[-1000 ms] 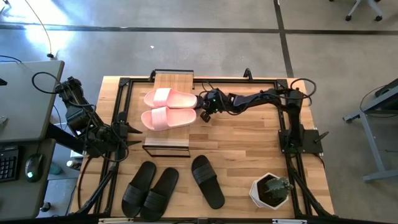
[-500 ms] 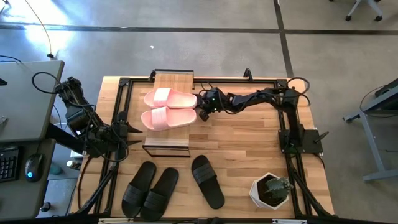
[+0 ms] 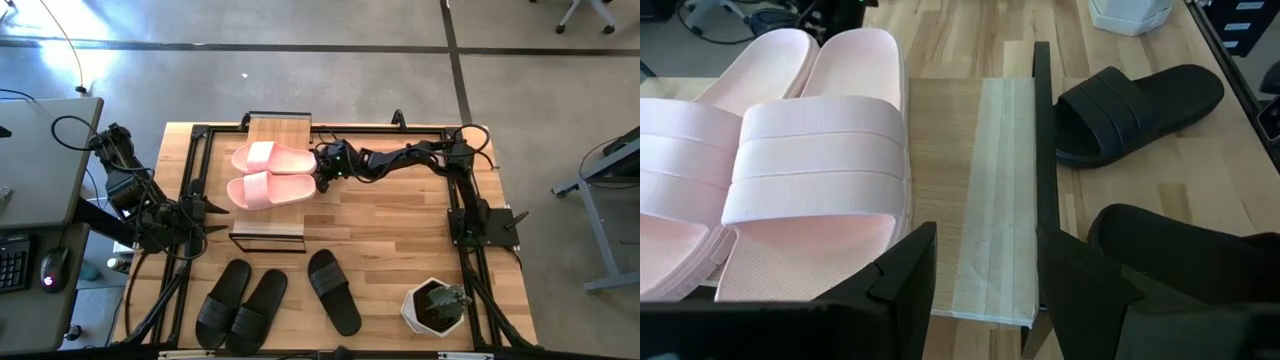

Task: Pick and place slides into the shelf
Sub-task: Put the black slide under the shelf

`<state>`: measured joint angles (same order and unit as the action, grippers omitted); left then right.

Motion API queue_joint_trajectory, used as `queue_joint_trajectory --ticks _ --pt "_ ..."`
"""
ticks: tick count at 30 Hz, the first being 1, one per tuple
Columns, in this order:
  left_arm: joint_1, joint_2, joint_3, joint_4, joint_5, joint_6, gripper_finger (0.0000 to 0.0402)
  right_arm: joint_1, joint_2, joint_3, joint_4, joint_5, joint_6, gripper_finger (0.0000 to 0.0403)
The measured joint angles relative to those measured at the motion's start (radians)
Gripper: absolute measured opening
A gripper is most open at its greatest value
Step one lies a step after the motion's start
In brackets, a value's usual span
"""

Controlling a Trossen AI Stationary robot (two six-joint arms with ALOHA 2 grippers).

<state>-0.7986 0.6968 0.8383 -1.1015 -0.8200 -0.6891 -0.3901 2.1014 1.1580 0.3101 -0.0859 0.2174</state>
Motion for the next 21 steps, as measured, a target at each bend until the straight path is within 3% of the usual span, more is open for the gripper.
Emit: queue_joint_trajectory --ticks 14,21 --pt "0.0 0.0 0.0 0.0 0.0 -0.021 0.0156 -0.002 -0.004 0.0 -0.035 0.065 0.017 0.0" --pt "0.0 0.001 0.0 0.0 0.009 -0.024 0.0156 0.011 -0.093 -0.001 -0.153 0.179 -0.044 0.0"
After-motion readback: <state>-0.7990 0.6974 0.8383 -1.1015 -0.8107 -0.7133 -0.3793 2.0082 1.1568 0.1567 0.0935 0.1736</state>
